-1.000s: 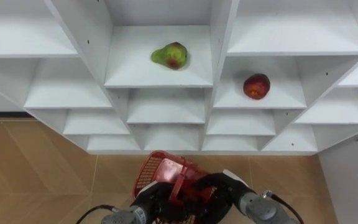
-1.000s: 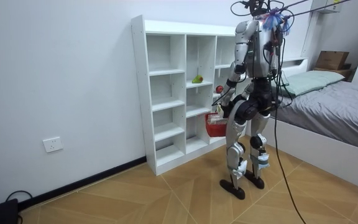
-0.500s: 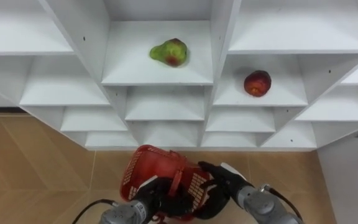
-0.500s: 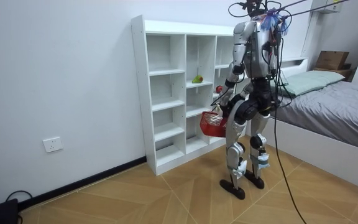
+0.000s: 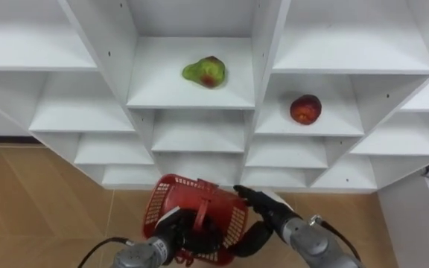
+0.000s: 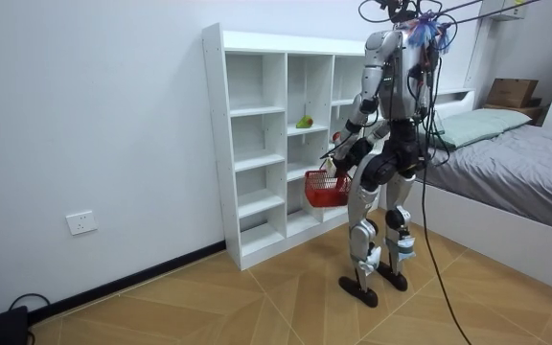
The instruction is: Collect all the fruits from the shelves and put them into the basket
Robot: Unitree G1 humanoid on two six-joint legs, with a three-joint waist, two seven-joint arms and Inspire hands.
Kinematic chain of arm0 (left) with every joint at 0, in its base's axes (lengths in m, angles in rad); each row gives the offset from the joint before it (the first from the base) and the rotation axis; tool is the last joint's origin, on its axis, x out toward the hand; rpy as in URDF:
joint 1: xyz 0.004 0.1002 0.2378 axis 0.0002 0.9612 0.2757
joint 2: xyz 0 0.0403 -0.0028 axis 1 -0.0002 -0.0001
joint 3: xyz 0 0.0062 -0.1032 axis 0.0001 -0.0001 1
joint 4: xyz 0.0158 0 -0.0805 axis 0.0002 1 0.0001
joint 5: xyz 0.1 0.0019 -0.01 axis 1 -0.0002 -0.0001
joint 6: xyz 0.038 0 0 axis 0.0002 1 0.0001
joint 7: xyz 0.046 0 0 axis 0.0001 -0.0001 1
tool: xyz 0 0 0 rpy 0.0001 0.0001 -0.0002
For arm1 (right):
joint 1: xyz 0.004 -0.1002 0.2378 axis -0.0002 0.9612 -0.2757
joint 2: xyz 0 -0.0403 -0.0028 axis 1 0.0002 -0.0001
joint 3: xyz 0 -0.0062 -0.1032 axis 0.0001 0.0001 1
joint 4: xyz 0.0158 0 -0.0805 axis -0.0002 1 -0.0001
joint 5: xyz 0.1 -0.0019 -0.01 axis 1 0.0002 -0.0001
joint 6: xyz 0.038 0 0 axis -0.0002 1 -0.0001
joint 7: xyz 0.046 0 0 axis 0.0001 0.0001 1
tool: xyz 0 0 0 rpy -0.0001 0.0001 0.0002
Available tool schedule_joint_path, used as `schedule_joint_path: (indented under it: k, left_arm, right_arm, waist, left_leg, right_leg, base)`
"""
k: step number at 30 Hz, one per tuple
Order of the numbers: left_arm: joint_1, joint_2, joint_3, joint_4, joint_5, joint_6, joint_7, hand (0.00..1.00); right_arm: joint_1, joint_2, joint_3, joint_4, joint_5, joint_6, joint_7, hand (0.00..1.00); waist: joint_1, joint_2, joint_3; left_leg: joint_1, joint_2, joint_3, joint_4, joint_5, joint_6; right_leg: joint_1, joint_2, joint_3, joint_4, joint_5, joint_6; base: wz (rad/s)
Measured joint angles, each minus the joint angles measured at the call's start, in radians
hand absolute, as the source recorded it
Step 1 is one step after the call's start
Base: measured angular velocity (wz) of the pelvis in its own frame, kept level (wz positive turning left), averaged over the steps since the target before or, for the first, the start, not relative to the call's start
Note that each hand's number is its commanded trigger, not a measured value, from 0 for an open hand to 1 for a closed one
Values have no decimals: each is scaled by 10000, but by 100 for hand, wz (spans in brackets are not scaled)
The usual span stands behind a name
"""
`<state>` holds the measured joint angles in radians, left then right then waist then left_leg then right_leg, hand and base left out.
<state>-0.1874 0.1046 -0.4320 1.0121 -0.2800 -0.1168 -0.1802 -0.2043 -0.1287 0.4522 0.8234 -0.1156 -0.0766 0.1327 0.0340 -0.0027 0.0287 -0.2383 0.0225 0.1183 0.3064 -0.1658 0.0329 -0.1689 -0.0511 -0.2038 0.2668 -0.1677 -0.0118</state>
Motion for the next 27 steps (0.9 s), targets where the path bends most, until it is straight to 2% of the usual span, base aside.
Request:
schedule_joint_path:
  k: [2, 4, 7, 12, 15, 17, 22, 27]
  left_arm:
    - [22, -3, 401, -13, 122, -1, 242, 100]
    - [145, 3, 740, -87, 122, -22, 454, 100]
    - [375, -2, 1166, -233, 142, -86, 699, 100]
    - [934, 115, 1380, -229, 75, -221, 1115, 100]
    - [1292, 209, 1366, -222, 62, -240, 1113, 100]
    - [1382, 234, 1443, -224, 48, -241, 1120, 100]
    - [1411, 219, 1716, -339, -17, -318, 1336, 100]
    - [1415, 201, 1780, -607, -13, -425, 1554, 100]
  right_arm:
    - [233, -40, -57, -621, -147, -3, -24, 0]
    - [414, -30, -56, -1035, -487, -21, 23, 0]
    - [687, -67, -81, -1550, -966, -86, 123, 0]
    - [1238, -578, -74, -3769, -920, -183, 327, 0]
    - [1450, -665, -87, -4420, -779, -333, 351, 0]
    - [1600, -681, -85, -4961, -765, -327, 484, 0]
    - [1710, -646, -315, -5981, -759, -448, 533, 0]
    - [1705, -651, -504, -6451, -633, -574, 424, 0]
  waist:
    - [-10, -3, -23]
    - [-8, 8, -96]
    - [-9, 24, -146]
    - [33, -42, -192]
    - [59, -148, -243]
    - [202, -169, -246]
    - [294, -180, -230]
    - [280, -249, -132]
  left_leg:
    - [231, -1, 5, -50, -3, -7]
    - [402, -17, 12, -149, -5, -9]
    - [602, -41, 10, -223, -5, -9]
    - [1081, -160, 17, -514, 32, -31]
    - [1311, -163, 19, -654, 43, -37]
    - [1327, -175, 24, -698, 49, -37]
    - [1539, -169, 4, -843, 52, -37]
    - [1621, -192, -141, -876, 48, -39]
  right_leg:
    - [261, 19, -1, -116, 1, 0]
    - [400, 18, 17, -156, -9, 13]
    - [583, 12, 78, -186, -25, 34]
    - [963, -10, 120, -275, -44, 63]
    - [1199, -1, 120, -458, -60, 79]
    - [1208, 1, 128, -466, -44, 88]
    - [1377, -10, 126, -513, -53, 104]
    - [1583, -9, 44, -646, -53, 112]
  base:
    - [0]
    - [0]
    - [0]
    - [-2]
    - [1]
    - [0]
    - [0]
    - [8]
